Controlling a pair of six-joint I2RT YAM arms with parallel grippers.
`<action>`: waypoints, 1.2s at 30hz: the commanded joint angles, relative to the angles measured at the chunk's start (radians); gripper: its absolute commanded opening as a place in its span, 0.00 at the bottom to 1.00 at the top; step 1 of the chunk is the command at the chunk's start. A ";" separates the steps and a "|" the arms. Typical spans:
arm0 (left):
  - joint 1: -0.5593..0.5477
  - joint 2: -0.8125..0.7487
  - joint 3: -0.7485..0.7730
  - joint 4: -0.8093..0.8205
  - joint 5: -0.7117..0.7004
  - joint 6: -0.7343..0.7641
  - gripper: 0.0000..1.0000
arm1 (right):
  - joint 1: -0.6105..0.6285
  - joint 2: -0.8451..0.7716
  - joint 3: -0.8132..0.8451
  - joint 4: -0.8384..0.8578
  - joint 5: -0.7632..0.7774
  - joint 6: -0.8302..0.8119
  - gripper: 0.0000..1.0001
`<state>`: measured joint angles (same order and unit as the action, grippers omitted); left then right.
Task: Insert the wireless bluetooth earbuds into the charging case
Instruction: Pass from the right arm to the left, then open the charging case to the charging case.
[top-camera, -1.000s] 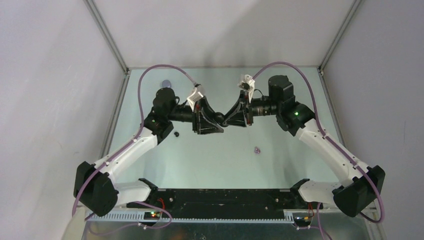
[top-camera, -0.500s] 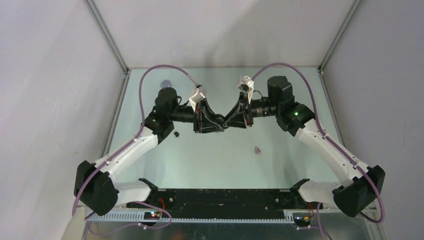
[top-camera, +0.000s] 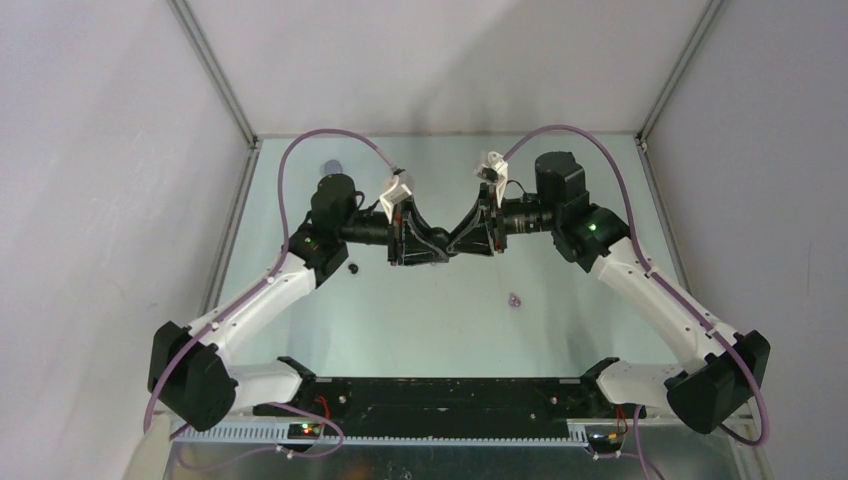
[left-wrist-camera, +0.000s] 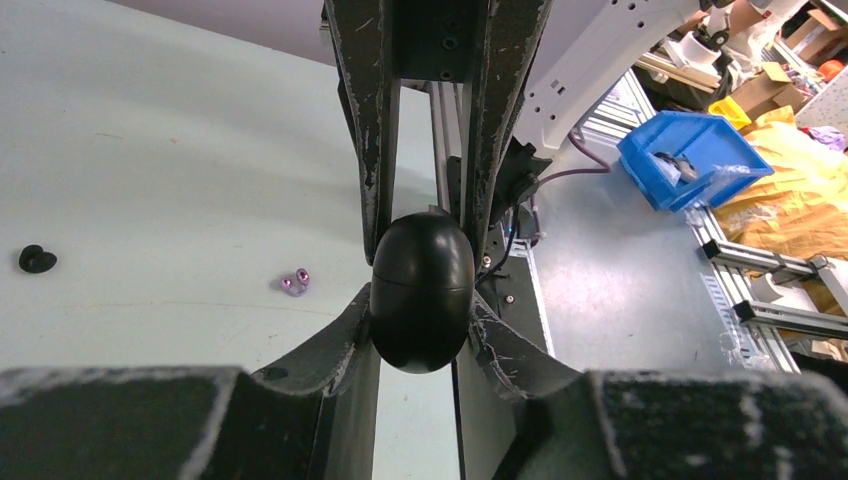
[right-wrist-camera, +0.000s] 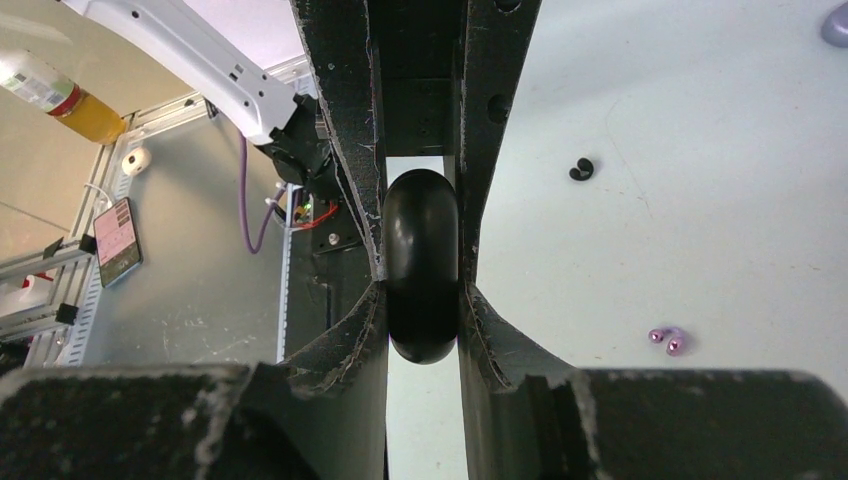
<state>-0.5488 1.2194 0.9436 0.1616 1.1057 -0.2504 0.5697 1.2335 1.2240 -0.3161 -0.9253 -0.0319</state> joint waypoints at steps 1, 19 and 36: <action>-0.024 0.004 0.045 -0.005 -0.001 0.022 0.00 | 0.002 0.003 0.003 0.057 0.041 -0.024 0.10; -0.025 -0.024 0.039 -0.260 0.040 0.362 0.00 | -0.050 -0.022 0.003 0.060 -0.052 0.012 0.70; -0.024 -0.021 0.030 -0.192 0.052 0.287 0.00 | 0.032 -0.028 -0.057 -0.025 0.125 -0.212 0.82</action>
<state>-0.5674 1.2190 0.9447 -0.0700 1.1301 0.0494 0.5854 1.2129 1.1683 -0.3412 -0.8650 -0.1806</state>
